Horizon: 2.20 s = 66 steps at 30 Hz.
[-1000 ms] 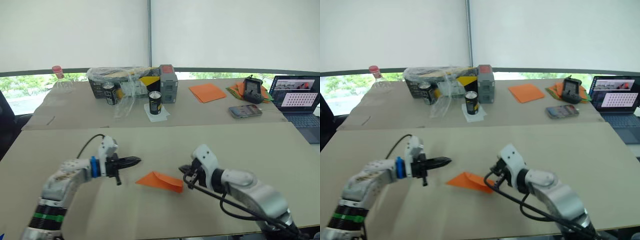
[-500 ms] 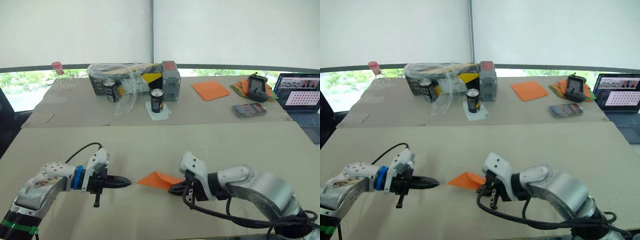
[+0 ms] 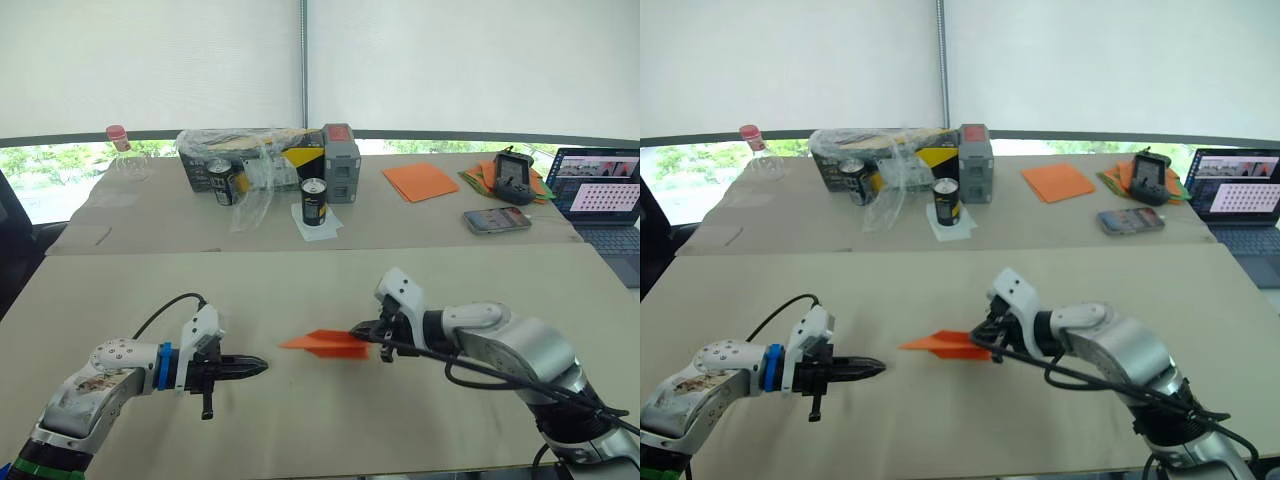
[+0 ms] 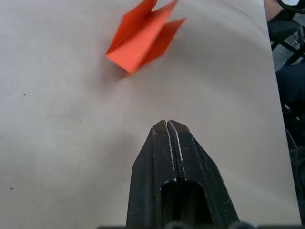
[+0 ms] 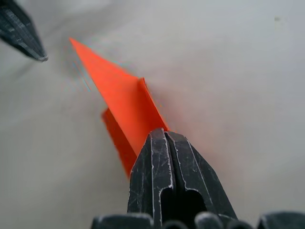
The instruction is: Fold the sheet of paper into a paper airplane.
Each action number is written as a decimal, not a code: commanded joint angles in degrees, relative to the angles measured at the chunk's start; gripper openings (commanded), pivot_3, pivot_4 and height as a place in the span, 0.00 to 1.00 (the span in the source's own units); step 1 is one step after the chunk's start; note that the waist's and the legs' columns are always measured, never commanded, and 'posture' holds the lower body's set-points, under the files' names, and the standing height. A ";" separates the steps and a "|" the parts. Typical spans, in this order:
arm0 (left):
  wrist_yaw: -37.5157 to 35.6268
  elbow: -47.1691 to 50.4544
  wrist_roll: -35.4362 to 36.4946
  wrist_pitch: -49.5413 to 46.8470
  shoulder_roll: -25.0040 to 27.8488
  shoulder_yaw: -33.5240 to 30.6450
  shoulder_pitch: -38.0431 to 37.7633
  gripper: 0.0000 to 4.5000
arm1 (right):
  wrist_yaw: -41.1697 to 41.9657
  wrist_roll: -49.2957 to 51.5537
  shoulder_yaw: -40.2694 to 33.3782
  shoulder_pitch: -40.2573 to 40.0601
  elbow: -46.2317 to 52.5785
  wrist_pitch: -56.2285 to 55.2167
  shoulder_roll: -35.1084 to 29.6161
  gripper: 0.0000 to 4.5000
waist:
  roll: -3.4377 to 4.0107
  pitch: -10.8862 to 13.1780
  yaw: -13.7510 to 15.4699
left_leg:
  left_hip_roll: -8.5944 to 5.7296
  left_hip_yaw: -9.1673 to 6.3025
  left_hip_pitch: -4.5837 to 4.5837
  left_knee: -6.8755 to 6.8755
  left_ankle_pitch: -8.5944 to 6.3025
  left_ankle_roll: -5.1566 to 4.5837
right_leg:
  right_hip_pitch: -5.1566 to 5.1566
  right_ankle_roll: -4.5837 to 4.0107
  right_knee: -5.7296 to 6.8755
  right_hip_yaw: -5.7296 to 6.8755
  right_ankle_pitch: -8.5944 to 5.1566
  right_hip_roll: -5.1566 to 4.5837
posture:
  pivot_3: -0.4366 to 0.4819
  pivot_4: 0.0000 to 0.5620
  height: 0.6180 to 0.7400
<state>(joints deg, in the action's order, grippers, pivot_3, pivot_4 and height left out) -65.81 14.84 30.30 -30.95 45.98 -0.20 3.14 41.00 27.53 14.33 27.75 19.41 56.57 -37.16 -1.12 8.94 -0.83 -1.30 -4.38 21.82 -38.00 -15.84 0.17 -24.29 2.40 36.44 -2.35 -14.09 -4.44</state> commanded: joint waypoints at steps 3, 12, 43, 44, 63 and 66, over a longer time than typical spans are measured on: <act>0.61 1.78 0.01 0.96 -0.38 -0.34 -0.36 0.00 | -2.13 -2.39 -2.75 1.63 -1.25 -3.48 2.10 0.01 | 0.00 0.00 -0.14 | 0.01 0.01 0.00 -0.04 0.00 0.00 | -0.07 0.00 0.18 -0.03 0.00 0.00 | 0.48 0.27 0.99; 0.11 0.06 -0.12 1.60 -0.48 -0.13 0.49 0.00 | 4.95 0.68 -3.98 6.84 7.72 -0.61 -5.45 0.14 | 0.04 0.03 -0.06 | 0.01 0.00 -0.01 -0.20 0.00 0.00 | -0.04 0.00 0.29 -0.02 0.00 0.02 | 0.48 0.27 0.99; 1.17 -0.38 -1.19 3.07 -1.34 1.30 0.49 0.00 | 14.13 -17.70 19.71 17.25 -2.26 -7.10 0.72 0.51 | 0.05 0.03 -0.12 | 0.00 0.00 0.16 -0.78 -0.01 -0.01 | -0.12 0.00 0.62 0.00 0.00 0.01 | 0.48 0.27 0.99; 1.10 -0.48 -1.25 3.22 -1.37 1.35 0.64 0.00 | 14.20 -18.03 19.98 16.85 -2.71 -7.42 0.80 0.45 | 0.05 0.03 -0.11 | 0.00 0.00 0.16 -0.78 -0.01 -0.01 | -0.12 0.00 0.62 0.00 0.00 0.01 | 0.48 0.27 0.99; 4.68 0.14 3.57 3.29 -9.41 -1.81 10.46 0.00 | 6.00 -16.00 -6.40 11.99 -10.27 5.11 -10.72 0.01 | 0.04 0.03 0.91 | -0.14 -0.02 0.21 -0.91 -0.02 -0.02 | -0.01 0.06 0.57 0.01 0.03 -0.09 | 0.48 0.27 0.99; 5.52 -0.17 3.42 3.16 -11.40 -0.67 12.33 0.00 | 0.15 -18.85 -12.00 12.80 -21.73 0.53 -12.37 0.01 | 0.05 0.02 0.70 | -0.22 0.07 0.20 -0.91 -0.02 -0.03 | -0.03 0.05 0.59 -0.05 0.03 -0.08 | 0.48 0.27 0.99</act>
<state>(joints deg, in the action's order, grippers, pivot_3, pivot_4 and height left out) -60.82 13.07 33.27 -28.61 35.16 -1.11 14.32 44.07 10.75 5.99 39.51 1.60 60.20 -47.90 -1.07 8.97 -0.13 -1.53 -4.26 22.03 -38.91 -15.87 0.14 -24.35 2.46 37.04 -2.43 -14.06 -4.53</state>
